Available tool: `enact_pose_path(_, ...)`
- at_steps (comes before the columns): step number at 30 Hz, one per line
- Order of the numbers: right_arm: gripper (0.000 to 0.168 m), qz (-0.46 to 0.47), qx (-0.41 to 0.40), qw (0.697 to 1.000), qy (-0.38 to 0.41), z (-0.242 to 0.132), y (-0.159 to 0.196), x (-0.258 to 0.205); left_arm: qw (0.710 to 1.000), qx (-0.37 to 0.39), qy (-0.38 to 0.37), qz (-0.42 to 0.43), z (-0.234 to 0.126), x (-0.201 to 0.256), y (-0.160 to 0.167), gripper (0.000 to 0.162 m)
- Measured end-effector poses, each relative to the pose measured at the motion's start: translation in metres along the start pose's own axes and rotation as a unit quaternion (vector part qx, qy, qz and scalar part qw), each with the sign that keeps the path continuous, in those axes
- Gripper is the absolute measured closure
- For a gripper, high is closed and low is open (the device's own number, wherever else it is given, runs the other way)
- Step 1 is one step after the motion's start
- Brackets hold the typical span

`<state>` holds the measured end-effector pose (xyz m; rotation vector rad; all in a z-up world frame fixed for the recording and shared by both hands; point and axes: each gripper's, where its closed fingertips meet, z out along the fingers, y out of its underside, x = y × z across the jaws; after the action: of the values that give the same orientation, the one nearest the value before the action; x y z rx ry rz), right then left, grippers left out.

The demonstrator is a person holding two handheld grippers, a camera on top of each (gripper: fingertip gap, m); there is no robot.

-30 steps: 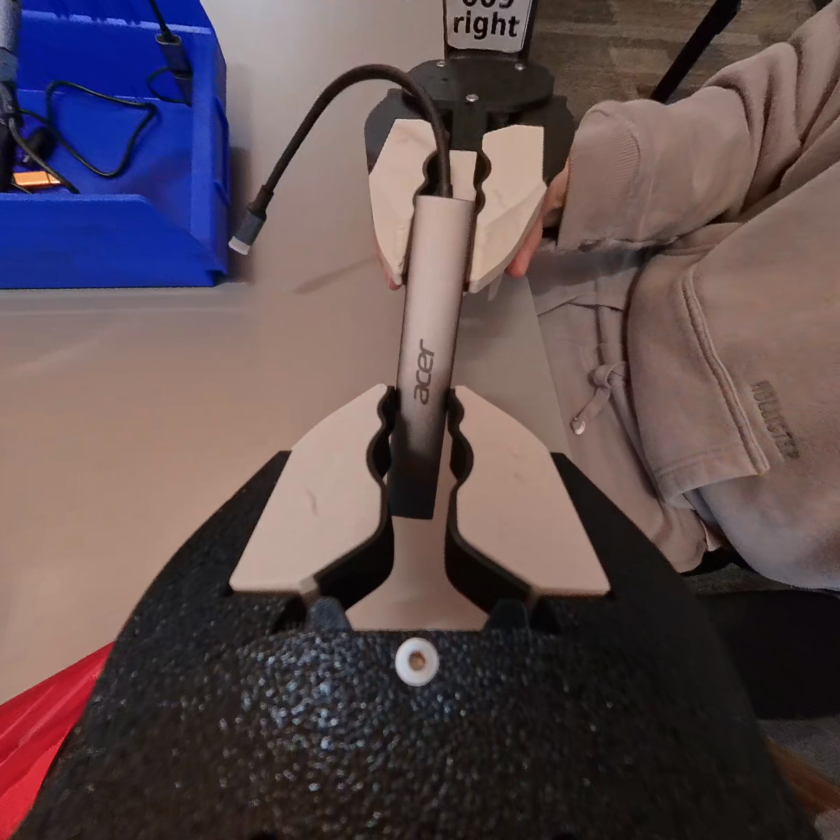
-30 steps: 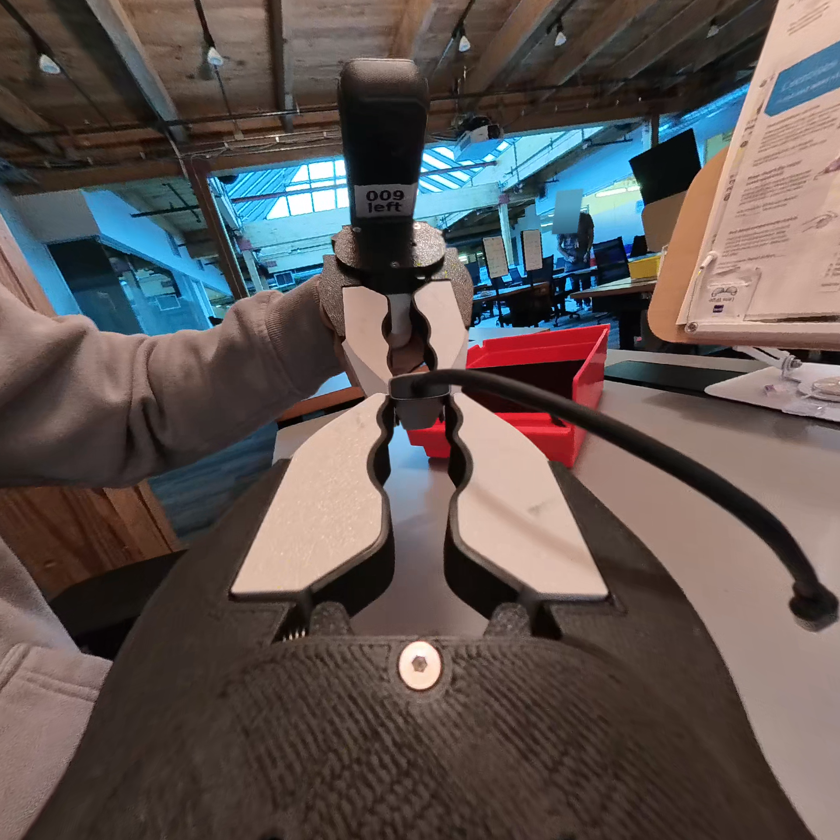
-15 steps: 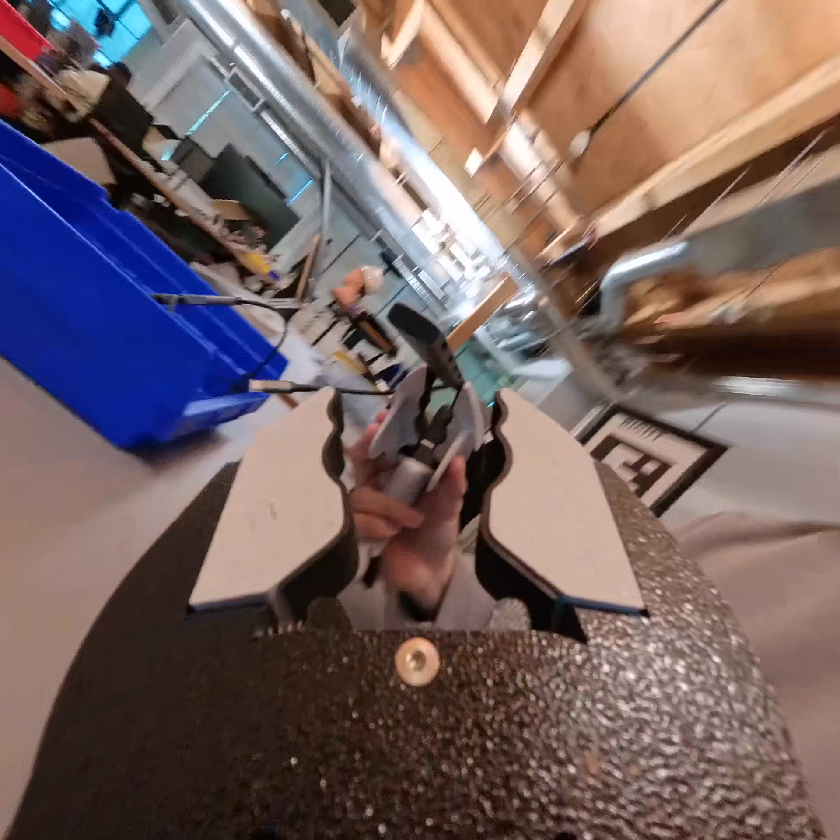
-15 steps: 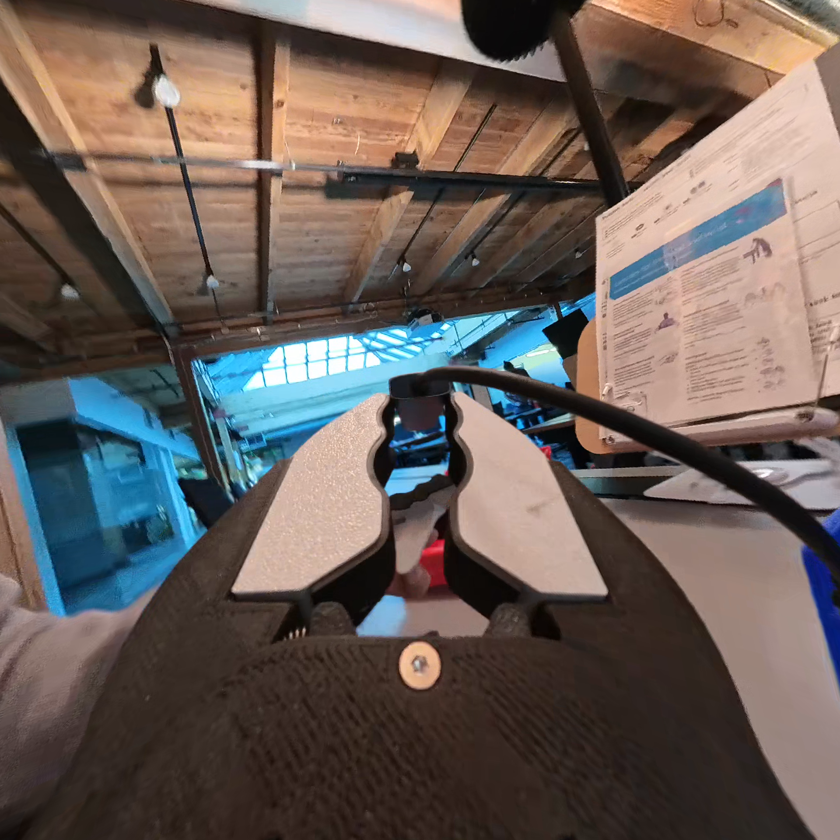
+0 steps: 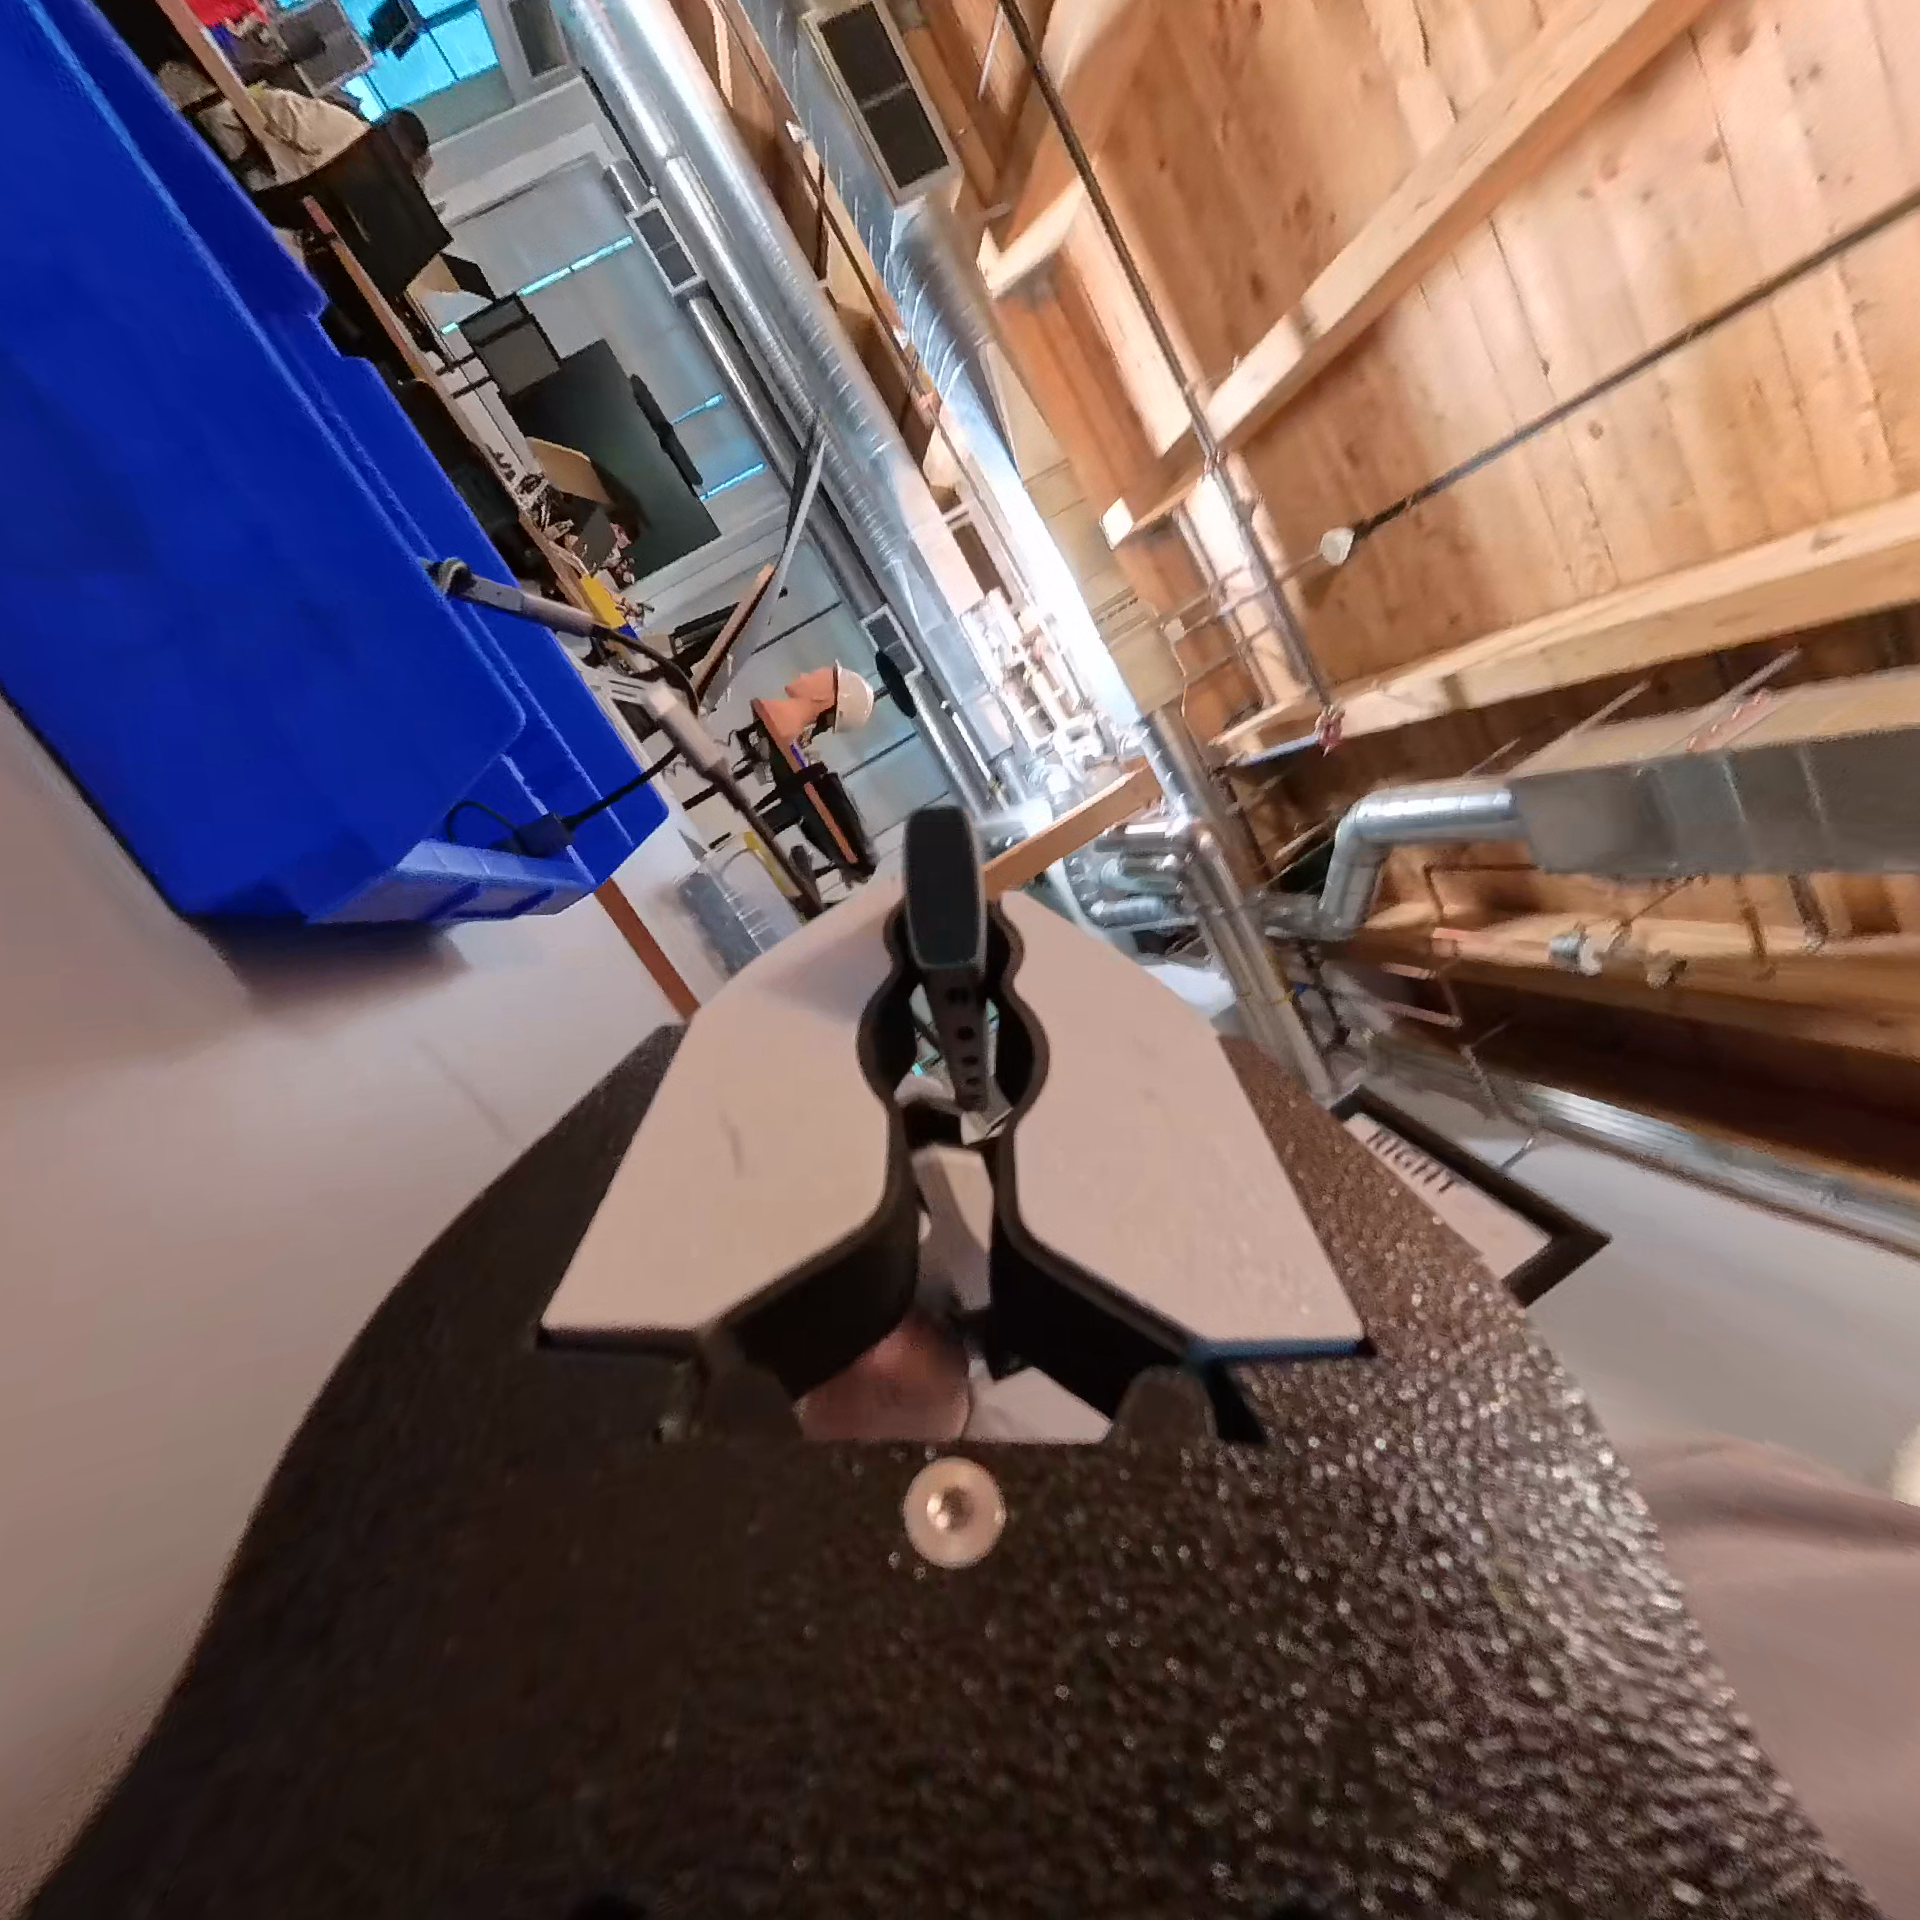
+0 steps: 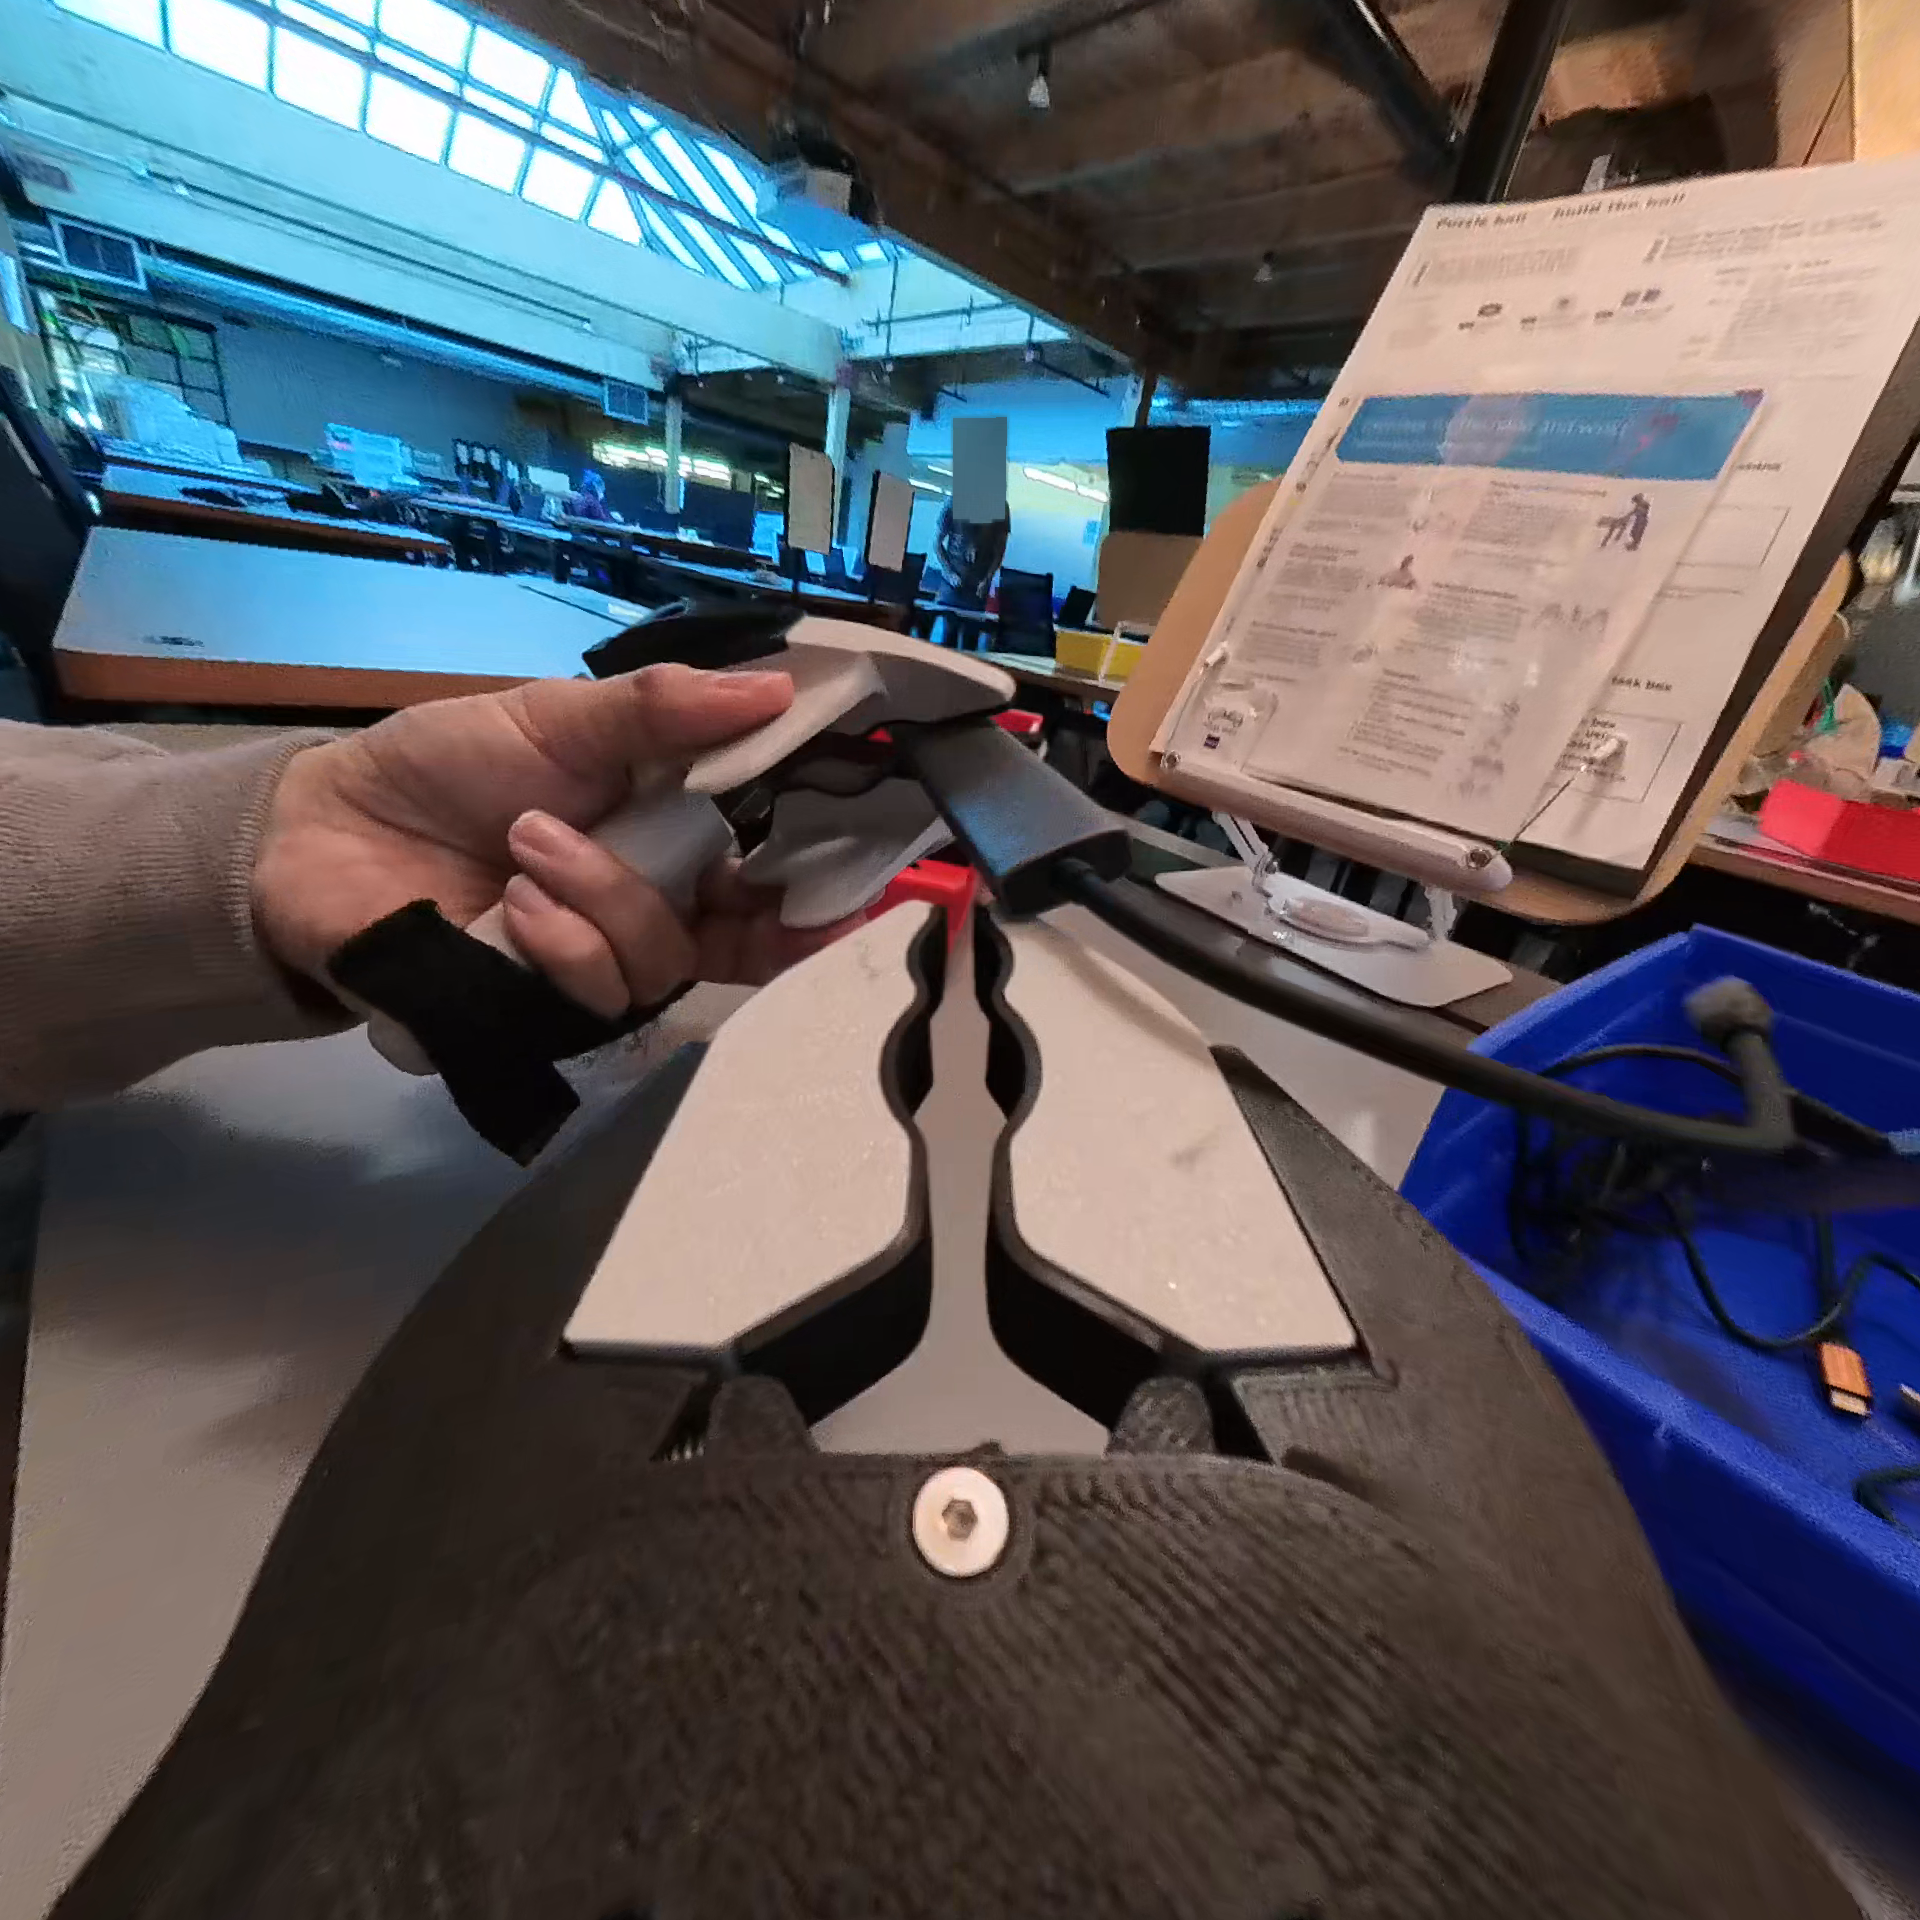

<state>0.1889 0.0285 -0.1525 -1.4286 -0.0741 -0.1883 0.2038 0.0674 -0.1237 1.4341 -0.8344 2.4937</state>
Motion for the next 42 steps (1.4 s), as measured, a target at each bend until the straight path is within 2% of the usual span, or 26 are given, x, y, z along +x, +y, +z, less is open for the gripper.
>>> enact_pose_path(5, 0.121, 0.036, -0.040, 0.998, -0.013, -0.003, 0.016, -0.026, 0.994, 0.073, -0.034, -0.069, -0.017, -0.019, -0.010, 0.152)
enact_pose_path(9, 0.113, 0.006, -0.050, 0.999, -0.007, -0.010, 0.011, -0.049, 0.988, 0.125, -0.065, -0.068, -0.043, -0.032, -0.028, 0.152)
enact_pose_path(11, 0.112, -0.033, -0.025, 0.999, 0.022, -0.010, -0.003, -0.052, 0.986, 0.133, -0.068, -0.075, -0.051, -0.034, -0.034, 0.152)
enact_pose_path(13, 0.105, -0.083, -0.016, 0.994, 0.071, -0.005, -0.017, -0.042, 0.988, 0.117, -0.069, -0.068, -0.054, -0.034, -0.034, 0.152)
enact_pose_path(16, 0.097, -0.131, -0.050, 0.986, 0.091, 0.012, -0.017, -0.029, 0.990, 0.095, -0.057, -0.082, -0.051, -0.032, -0.029, 0.152)
enact_pose_path(21, 0.104, -0.095, -0.078, 0.988, 0.095, 0.030, 0.002, -0.012, 0.990, 0.077, -0.040, -0.115, -0.045, -0.033, -0.019, 0.152)
enact_pose_path(24, 0.117, -0.102, -0.096, 0.988, 0.072, 0.029, 0.008, -0.010, 0.990, 0.050, -0.039, -0.122, -0.048, -0.036, -0.018, 0.153)
enact_pose_path(28, 0.125, -0.178, -0.110, 0.977, 0.044, 0.026, -0.007, -0.015, 0.994, -0.017, -0.060, -0.095, -0.052, -0.038, -0.012, 0.152)
enact_pose_path(30, 0.119, -0.186, -0.133, 0.973, 0.027, 0.027, -0.006, -0.018, 0.994, -0.038, -0.071, -0.072, -0.052, -0.036, -0.010, 0.153)
enact_pose_path(33, 0.119, -0.132, -0.161, 0.978, 0.010, 0.029, 0.013, -0.018, 0.995, -0.038, -0.047, -0.077, -0.050, -0.024, -0.012, 0.152)
enact_pose_path(37, 0.129, -0.106, -0.121, 0.987, 0.016, 0.033, 0.013, -0.024, 0.994, -0.038, -0.035, -0.095, -0.049, -0.019, -0.013, 0.153)
enact_pose_path(42, 0.137, -0.108, -0.116, 0.987, 0.008, 0.038, 0.017, -0.029, 0.992, -0.034, -0.021, -0.120, -0.048, -0.017, -0.013, 0.153)
